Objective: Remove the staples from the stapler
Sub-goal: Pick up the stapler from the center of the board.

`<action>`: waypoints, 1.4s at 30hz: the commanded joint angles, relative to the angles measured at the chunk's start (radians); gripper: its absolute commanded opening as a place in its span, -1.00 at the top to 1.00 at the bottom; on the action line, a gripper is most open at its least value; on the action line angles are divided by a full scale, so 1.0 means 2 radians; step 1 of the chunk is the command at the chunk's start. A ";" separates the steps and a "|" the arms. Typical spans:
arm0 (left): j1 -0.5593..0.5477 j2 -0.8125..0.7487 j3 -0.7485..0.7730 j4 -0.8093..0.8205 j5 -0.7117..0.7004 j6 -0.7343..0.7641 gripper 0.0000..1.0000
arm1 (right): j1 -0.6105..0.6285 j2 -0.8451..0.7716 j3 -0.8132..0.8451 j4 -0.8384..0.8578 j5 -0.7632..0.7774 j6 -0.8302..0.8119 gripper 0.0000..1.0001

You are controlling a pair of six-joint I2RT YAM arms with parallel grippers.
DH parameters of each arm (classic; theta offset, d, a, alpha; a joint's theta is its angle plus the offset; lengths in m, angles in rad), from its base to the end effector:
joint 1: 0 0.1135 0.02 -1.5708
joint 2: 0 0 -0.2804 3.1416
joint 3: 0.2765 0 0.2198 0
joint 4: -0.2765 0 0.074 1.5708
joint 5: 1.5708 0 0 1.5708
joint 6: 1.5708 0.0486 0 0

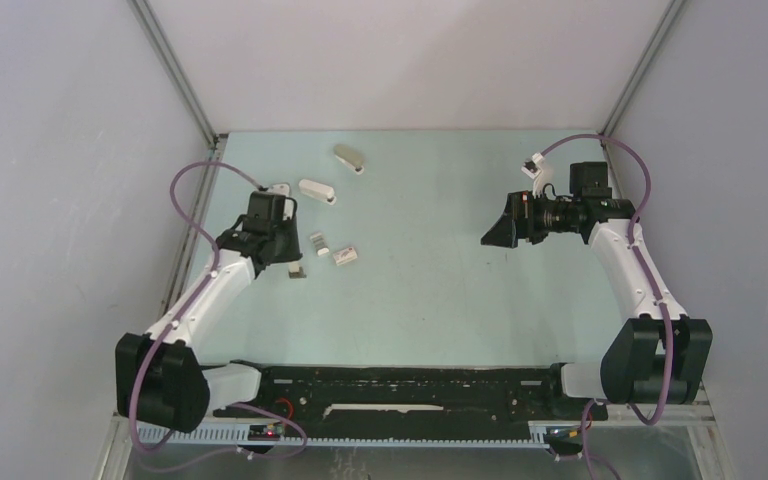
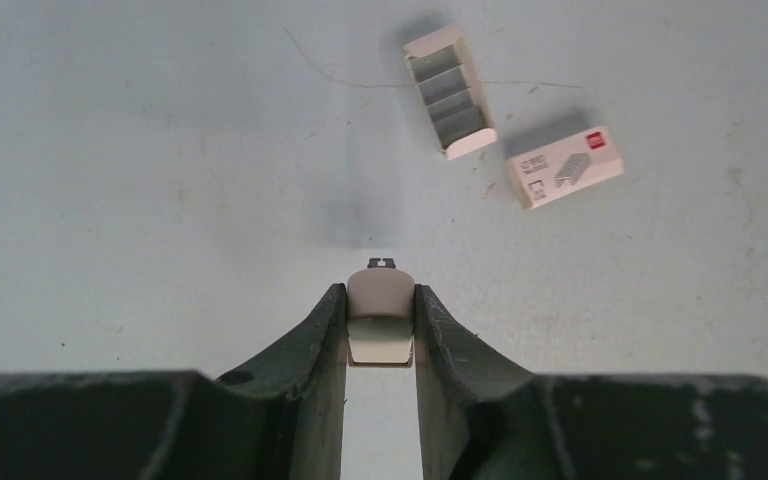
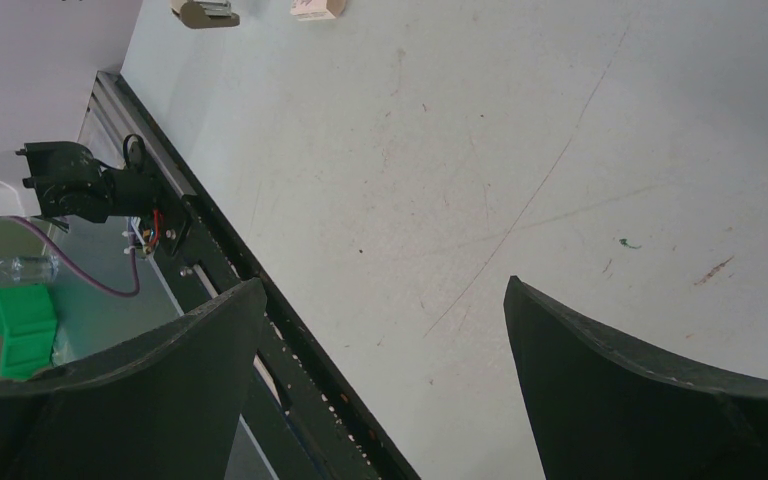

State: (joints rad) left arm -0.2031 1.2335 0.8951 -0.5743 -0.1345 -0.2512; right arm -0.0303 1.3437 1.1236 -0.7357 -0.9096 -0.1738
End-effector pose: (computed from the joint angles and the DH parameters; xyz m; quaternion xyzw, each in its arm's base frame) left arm 0.2181 -0.0383 0.2679 -0.0444 0.9434 -0.0106 0.3285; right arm 0.2373 0.0312 0.3143 -0.1940 0.8445 0.3888 0.3131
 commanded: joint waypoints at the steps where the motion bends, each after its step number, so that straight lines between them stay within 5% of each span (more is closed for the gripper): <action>1: -0.023 -0.038 -0.013 0.032 0.015 0.023 0.99 | 0.003 -0.004 -0.001 0.007 -0.003 0.002 -0.99; 27: -0.155 -0.078 -0.009 0.089 0.052 0.052 1.00 | 0.003 -0.012 -0.007 0.012 -0.005 0.004 -0.99; 42: -0.265 0.058 0.052 0.217 0.102 0.084 1.00 | -0.005 -0.020 -0.013 0.017 -0.011 0.006 -0.99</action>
State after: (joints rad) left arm -0.6971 1.3052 0.8978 -0.2630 0.0235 -0.1467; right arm -0.0319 1.3411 1.1038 -0.7250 -0.9150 -0.1730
